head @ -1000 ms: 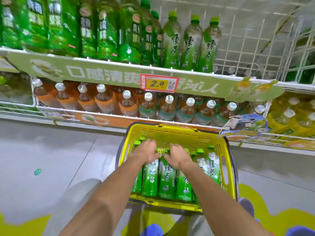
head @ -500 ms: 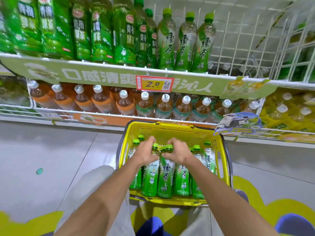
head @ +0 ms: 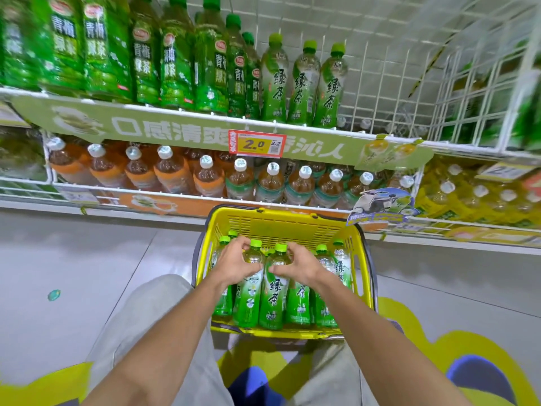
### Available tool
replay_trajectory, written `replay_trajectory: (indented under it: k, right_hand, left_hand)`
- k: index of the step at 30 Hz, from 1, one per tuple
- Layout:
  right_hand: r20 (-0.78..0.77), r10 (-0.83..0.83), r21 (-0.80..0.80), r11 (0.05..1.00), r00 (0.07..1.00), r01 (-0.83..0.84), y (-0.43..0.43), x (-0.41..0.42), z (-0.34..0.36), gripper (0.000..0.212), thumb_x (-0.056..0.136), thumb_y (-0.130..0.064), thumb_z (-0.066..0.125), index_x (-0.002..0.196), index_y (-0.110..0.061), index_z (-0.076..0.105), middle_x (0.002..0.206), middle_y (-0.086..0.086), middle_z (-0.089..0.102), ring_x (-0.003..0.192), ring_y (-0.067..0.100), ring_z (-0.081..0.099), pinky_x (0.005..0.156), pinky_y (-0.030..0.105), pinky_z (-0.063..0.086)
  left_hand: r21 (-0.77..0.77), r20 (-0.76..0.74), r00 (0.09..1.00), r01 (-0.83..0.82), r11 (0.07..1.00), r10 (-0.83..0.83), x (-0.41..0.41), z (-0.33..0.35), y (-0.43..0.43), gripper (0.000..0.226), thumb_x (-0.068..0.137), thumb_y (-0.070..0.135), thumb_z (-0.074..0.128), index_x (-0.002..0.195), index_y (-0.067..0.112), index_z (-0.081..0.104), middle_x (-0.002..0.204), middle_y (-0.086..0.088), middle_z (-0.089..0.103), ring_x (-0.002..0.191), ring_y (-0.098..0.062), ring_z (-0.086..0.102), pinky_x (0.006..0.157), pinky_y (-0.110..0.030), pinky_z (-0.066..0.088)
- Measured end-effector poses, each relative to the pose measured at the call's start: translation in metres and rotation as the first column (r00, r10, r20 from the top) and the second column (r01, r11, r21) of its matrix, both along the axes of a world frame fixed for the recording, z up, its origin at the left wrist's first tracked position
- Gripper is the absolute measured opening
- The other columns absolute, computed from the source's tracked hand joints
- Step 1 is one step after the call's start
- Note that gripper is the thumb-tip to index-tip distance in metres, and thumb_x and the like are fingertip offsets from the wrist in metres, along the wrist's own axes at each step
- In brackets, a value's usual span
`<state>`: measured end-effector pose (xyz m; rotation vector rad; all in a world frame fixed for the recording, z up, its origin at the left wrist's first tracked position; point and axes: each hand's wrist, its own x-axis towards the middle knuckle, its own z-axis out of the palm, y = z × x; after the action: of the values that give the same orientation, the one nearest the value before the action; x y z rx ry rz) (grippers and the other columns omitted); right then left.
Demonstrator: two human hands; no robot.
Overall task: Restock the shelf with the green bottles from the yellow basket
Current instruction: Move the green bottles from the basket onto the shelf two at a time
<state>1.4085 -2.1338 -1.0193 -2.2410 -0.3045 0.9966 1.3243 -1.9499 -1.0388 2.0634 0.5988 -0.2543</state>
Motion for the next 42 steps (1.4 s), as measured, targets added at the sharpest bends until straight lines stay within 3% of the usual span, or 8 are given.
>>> replay_trajectory:
  k: [6,11,18,21,27,30,34,42]
  right_hand:
    - [0.052,-0.035,0.059,0.998,0.998,0.032,0.002,-0.021,0.008,0.107,0.075,-0.043,0.087,0.157,-0.012,0.027,0.16,0.005,0.036,0.144,0.024,0.038,0.117,0.04,0.036]
    - [0.17,0.026,0.022,0.999,0.985,-0.03,-0.002,-0.02,0.032,0.082,0.07,-0.042,0.09,0.135,-0.008,0.051,0.133,0.007,0.056,0.126,0.023,0.051,0.097,0.025,0.047]
    - [0.449,0.076,0.156,0.974,0.89,-0.162,-0.002,0.032,0.146,0.104,0.064,-0.06,0.087,0.146,-0.006,0.051,0.145,0.009,0.055,0.137,0.024,0.047,0.11,0.035,0.041]
    - [0.559,0.013,0.195,0.97,0.829,-0.146,-0.009,0.064,0.21,0.097,0.056,-0.078,0.081,0.128,-0.014,0.065,0.12,-0.004,0.07,0.111,0.012,0.064,0.094,0.029,0.05]
    - [0.637,-0.102,0.345,0.924,0.764,-0.164,-0.034,0.107,0.32,0.061,0.069,-0.059,0.086,0.118,-0.025,0.073,0.089,-0.022,0.072,0.079,-0.007,0.063,0.075,0.017,0.048]
    - [0.666,-0.164,0.399,0.903,0.728,-0.162,-0.04,0.127,0.352,0.048,0.073,-0.045,0.087,0.115,-0.026,0.074,0.098,-0.017,0.077,0.09,0.001,0.071,0.086,0.03,0.056]
    - [0.672,-0.193,0.413,0.899,0.715,-0.146,-0.048,0.158,0.371,0.055,0.07,-0.049,0.088,0.116,-0.024,0.073,0.104,-0.011,0.077,0.101,0.011,0.073,0.096,0.045,0.055]
    - [0.614,-0.214,0.411,0.908,0.759,-0.077,-0.051,0.198,0.361,0.098,0.052,-0.075,0.086,0.131,-0.022,0.065,0.122,-0.011,0.072,0.113,0.006,0.067,0.105,0.038,0.051]
  left_hand:
    - [-0.103,-0.024,0.998,-0.055,0.993,0.053,-0.012,0.001,0.008,0.071,0.071,0.031,0.088,0.13,0.017,0.051,0.121,-0.002,0.05,0.115,-0.026,0.055,0.083,-0.032,0.047]
    - [-0.173,0.05,0.996,-0.065,0.983,0.075,-0.018,0.027,0.011,0.074,0.055,0.029,0.097,0.113,0.017,0.053,0.119,-0.014,0.054,0.103,-0.024,0.05,0.075,-0.042,0.055]
    - [-0.136,0.291,0.956,0.018,0.991,0.022,0.02,0.154,0.03,0.065,0.06,0.033,0.097,0.113,0.019,0.062,0.11,0.004,0.064,0.1,-0.012,0.06,0.078,-0.025,0.052]
    - [-0.063,0.405,0.914,0.06,0.996,-0.03,0.051,0.225,0.031,0.063,0.06,0.035,0.097,0.109,0.02,0.062,0.1,0.005,0.066,0.086,-0.01,0.06,0.074,-0.022,0.049]
    - [0.051,0.513,0.848,0.126,0.991,-0.134,0.119,0.337,0.018,0.063,0.054,0.045,0.097,0.097,0.024,0.057,0.085,-0.007,0.06,0.072,-0.017,0.055,0.06,-0.042,0.051]
    - [0.044,0.562,0.817,0.123,0.991,-0.126,0.146,0.371,0.004,0.068,0.055,0.044,0.097,0.102,0.018,0.055,0.088,-0.001,0.059,0.072,-0.016,0.056,0.057,-0.045,0.053]
    - [0.067,0.587,0.802,0.091,0.994,-0.113,0.178,0.39,-0.011,0.083,0.053,0.049,0.097,0.116,0.015,0.054,0.106,0.0,0.064,0.094,-0.02,0.066,0.066,-0.033,0.05]
    - [0.06,0.536,0.844,-0.056,0.997,0.015,0.214,0.369,-0.037,0.096,0.058,0.055,0.093,0.134,0.012,0.054,0.127,-0.004,0.064,0.116,-0.023,0.061,0.099,-0.038,0.051]
